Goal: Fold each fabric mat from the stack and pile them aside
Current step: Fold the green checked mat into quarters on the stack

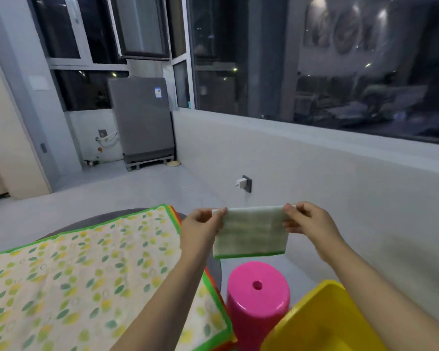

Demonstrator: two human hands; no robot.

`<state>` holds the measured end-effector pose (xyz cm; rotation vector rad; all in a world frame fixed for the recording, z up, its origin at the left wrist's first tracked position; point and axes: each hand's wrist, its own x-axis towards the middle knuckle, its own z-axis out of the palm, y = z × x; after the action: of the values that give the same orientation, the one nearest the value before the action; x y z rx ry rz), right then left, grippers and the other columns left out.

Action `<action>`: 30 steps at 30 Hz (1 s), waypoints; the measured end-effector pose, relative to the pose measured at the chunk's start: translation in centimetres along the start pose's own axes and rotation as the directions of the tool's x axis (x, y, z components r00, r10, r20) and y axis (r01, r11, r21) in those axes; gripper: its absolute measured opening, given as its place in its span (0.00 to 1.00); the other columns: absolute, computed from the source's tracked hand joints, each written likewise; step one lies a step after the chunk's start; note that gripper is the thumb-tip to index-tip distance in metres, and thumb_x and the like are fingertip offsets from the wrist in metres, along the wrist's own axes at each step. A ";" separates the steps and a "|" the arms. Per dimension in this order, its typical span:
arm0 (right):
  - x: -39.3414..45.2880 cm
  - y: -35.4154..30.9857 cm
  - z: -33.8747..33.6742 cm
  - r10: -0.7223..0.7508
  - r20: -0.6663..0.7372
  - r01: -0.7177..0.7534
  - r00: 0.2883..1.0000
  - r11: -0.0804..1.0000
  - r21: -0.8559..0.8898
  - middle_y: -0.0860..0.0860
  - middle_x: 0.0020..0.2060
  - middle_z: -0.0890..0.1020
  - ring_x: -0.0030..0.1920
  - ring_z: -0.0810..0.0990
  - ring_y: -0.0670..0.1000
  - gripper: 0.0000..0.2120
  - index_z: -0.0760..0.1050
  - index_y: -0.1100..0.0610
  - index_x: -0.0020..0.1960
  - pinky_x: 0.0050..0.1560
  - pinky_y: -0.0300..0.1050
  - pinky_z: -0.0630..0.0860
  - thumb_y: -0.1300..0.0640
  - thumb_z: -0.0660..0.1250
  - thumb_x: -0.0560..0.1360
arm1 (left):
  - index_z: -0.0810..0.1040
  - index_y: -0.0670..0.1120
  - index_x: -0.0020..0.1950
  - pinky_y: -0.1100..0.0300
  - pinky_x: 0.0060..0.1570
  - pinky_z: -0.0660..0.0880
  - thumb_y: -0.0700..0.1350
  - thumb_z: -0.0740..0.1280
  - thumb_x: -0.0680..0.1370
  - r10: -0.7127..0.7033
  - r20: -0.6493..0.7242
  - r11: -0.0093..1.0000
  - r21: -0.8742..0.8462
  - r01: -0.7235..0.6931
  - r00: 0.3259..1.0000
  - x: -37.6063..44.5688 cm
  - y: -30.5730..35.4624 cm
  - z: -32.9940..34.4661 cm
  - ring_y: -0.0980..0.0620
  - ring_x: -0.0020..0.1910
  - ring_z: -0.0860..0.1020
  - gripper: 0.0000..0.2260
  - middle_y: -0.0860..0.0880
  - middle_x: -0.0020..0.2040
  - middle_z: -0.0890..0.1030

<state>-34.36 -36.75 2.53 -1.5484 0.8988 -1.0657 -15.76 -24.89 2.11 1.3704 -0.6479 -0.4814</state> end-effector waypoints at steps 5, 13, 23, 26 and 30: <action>3.1 5.2 -3.7 0.072 -0.072 -0.071 0.995 0.997 0.024 0.57 0.39 0.82 0.41 0.83 0.54 0.11 0.78 0.64 0.43 0.50 0.49 0.79 0.54 0.68 0.74 | 0.81 0.45 0.42 0.54 0.47 0.76 0.51 0.74 0.71 -0.099 -0.037 0.995 0.007 0.099 0.994 1.7 -4.9 7.0 0.50 0.42 0.80 0.10 0.47 0.41 0.83; 6.3 16.3 -3.5 0.181 -0.119 -0.195 0.976 0.974 -0.119 0.52 0.46 0.83 0.49 0.80 0.51 0.06 0.80 0.58 0.50 0.48 0.38 0.75 0.62 0.70 0.72 | 0.76 0.49 0.51 0.51 0.54 0.77 0.33 0.62 0.73 -0.228 -0.247 0.962 0.090 0.256 0.942 4.6 -16.0 13.0 0.45 0.51 0.79 0.13 0.47 0.53 0.79; 4.5 29.4 -0.9 0.436 0.003 -0.379 0.900 0.787 -0.487 0.55 0.58 0.80 0.54 0.77 0.51 0.20 0.76 0.61 0.62 0.51 0.35 0.66 0.65 0.71 0.70 | 0.77 0.40 0.60 0.57 0.60 0.71 0.31 0.63 0.75 -0.387 -0.372 0.847 0.219 0.485 0.844 1.7 -29.0 11.9 0.44 0.58 0.77 0.15 0.44 0.60 0.78; 4.0 31.0 -0.2 0.452 0.045 -0.343 0.891 0.734 -0.586 0.56 0.55 0.80 0.55 0.77 0.52 0.23 0.74 0.60 0.65 0.50 0.35 0.66 0.62 0.71 0.71 | 0.76 0.41 0.62 0.57 0.62 0.71 0.32 0.63 0.76 -0.410 -0.341 0.826 0.255 0.503 0.846 1.3 -31.0 10.9 0.46 0.60 0.76 0.16 0.45 0.61 0.77; 3.6 32.2 0.9 0.432 0.063 -0.276 0.900 0.675 -0.685 0.58 0.61 0.74 0.61 0.74 0.54 0.24 0.71 0.58 0.67 0.60 0.38 0.65 0.59 0.70 0.72 | 0.76 0.41 0.63 0.58 0.63 0.70 0.33 0.65 0.75 -0.380 -0.287 0.800 0.375 0.468 0.879 1.2 -33.1 9.6 0.46 0.61 0.75 0.17 0.44 0.62 0.77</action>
<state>-33.35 -46.66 -28.33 -1.9019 1.4530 -0.2590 -19.52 -37.71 -29.68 1.9872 -0.2775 -0.5693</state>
